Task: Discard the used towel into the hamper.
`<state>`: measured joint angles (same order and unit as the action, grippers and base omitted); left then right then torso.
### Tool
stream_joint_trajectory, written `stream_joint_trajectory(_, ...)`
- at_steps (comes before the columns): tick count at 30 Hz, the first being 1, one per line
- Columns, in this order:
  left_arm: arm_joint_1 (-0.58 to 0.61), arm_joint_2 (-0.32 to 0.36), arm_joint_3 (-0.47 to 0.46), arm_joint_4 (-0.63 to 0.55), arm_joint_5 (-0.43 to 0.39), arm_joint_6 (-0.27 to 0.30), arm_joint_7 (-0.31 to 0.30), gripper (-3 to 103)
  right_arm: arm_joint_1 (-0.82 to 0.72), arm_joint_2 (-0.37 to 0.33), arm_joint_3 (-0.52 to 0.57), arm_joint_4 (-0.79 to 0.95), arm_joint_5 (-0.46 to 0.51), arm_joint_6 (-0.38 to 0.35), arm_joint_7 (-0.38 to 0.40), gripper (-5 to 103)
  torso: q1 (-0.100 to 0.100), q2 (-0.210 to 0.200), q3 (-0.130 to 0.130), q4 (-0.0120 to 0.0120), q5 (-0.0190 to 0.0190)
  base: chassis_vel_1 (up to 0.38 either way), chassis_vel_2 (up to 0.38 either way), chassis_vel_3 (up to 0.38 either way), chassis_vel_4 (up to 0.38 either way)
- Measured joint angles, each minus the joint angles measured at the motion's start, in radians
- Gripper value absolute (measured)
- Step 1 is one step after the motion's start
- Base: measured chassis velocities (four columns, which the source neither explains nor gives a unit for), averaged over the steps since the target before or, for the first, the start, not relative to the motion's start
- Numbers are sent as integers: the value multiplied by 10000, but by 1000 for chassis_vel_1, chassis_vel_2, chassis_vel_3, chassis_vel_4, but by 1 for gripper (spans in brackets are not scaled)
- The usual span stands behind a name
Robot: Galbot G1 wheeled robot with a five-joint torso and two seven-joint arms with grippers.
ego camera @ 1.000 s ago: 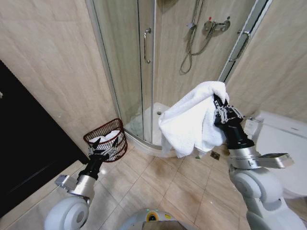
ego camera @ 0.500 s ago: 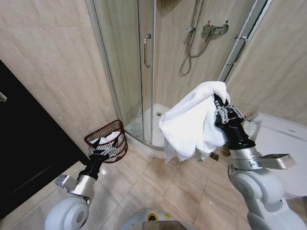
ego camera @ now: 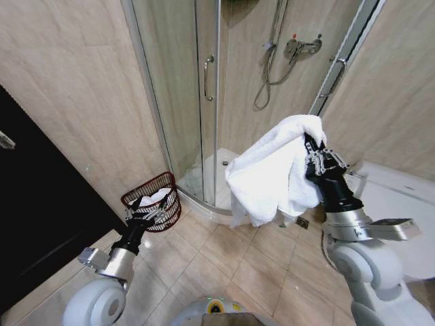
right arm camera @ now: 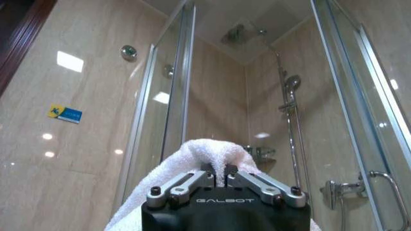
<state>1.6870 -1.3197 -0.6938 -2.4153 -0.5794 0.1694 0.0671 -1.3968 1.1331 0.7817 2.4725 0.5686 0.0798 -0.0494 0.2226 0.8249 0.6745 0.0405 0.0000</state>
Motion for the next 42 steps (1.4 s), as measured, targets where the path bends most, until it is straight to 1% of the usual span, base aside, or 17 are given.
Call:
stream_joint_trajectory(1,0,0,0,0,0,0,0,100,0,-11,7,0,2,1,0,6,44,87,44,0,0,0,0,0,0)
stream_joint_trajectory(13,0,0,0,0,0,0,0,100,0,-29,46,21,38,11,-1,6,267,578,311,0,-1,0,0,0,0)
stream_joint_trajectory(16,0,0,0,0,0,0,0,100,-3,-36,57,43,47,11,-4,6,360,773,414,0,0,0,0,0,0)
stream_joint_trajectory(21,0,0,0,0,0,0,0,100,-2,-53,65,46,62,12,-7,6,436,938,505,0,0,0,0,0,0)
stream_joint_trajectory(25,0,0,0,0,0,0,0,100,2,-57,68,46,69,11,-22,6,548,1179,633,0,0,0,0,0,0)
stream_joint_trajectory(31,0,0,0,0,0,0,0,100,0,-56,70,49,73,12,-41,6,649,1400,753,0,0,0,0,0,0)
stream_joint_trajectory(34,0,0,0,0,0,0,0,100,-2,-57,70,54,76,12,-45,6,743,1604,863,0,0,0,0,0,0)
stream_joint_trajectory(35,0,0,0,0,0,0,0,100,-2,-57,70,54,76,12,-45,6,743,1604,863,0,0,0,0,0,0)
stream_joint_trajectory(38,0,0,0,0,0,0,0,100,7,-63,71,55,88,13,-45,6,835,1794,962,0,0,0,0,0,0)
stream_joint_trajectory(40,0,0,0,0,0,0,0,100,8,-63,70,55,89,12,-45,6,851,1828,981,0,0,0,0,0,0)
stream_joint_trajectory(42,0,0,0,0,0,0,0,100,10,-63,70,62,94,14,-46,6,914,1964,1053,0,0,0,0,0,0)
